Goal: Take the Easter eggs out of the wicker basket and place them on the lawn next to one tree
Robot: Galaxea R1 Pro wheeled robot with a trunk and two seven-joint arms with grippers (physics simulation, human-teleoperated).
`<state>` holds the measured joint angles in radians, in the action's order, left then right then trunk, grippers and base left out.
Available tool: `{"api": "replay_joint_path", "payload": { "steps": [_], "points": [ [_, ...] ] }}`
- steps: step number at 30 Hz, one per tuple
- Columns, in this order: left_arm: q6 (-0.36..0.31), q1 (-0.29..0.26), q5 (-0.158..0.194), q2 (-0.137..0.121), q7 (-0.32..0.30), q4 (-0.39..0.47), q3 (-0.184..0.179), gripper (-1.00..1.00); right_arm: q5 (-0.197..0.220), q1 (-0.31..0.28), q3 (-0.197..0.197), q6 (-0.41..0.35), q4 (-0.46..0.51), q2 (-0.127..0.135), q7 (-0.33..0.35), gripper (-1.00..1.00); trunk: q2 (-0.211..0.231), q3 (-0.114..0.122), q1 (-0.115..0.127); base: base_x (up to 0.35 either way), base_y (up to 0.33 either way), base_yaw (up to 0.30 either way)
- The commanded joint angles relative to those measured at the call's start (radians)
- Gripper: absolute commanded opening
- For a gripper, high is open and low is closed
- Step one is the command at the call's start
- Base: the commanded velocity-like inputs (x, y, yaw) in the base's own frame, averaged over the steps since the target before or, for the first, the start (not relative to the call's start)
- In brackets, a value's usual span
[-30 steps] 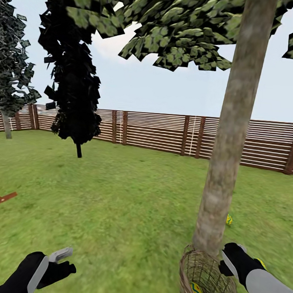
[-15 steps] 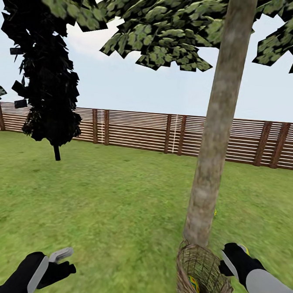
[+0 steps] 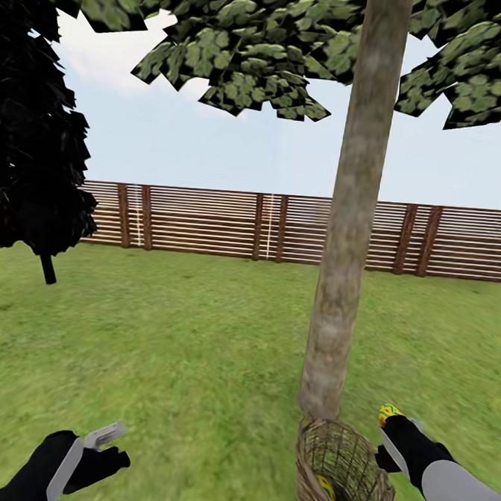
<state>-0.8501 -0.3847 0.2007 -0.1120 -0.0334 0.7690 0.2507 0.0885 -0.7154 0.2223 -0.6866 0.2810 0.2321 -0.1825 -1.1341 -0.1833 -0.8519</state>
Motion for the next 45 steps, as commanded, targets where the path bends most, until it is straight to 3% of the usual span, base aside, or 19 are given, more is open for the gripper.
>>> {"api": "replay_joint_path", "payload": {
  "steps": [1,13,28,45],
  "points": [
    [-0.005,0.000,0.000,0.000,-0.003,0.001,0.002,1.00,0.010,-0.001,0.006,-0.005,0.001,0.000,-0.006,1.00,-0.001,-0.001,-0.001,0.241,0.266,-0.293],
    [-0.005,0.000,0.000,0.001,-0.004,0.001,0.002,1.00,0.009,-0.001,0.006,-0.005,0.001,-0.002,-0.006,1.00,-0.001,-0.001,-0.001,0.174,0.283,-0.259],
    [-0.004,0.000,0.000,0.001,-0.003,0.001,0.002,1.00,0.009,-0.001,0.006,-0.005,0.001,-0.005,-0.006,1.00,-0.001,-0.001,-0.001,0.269,0.218,-0.010],
    [-0.004,0.000,0.000,0.002,-0.003,0.001,0.002,1.00,0.008,-0.001,0.006,-0.004,0.001,-0.004,-0.006,1.00,-0.001,-0.001,-0.001,0.330,0.069,0.000]
  ]
}}
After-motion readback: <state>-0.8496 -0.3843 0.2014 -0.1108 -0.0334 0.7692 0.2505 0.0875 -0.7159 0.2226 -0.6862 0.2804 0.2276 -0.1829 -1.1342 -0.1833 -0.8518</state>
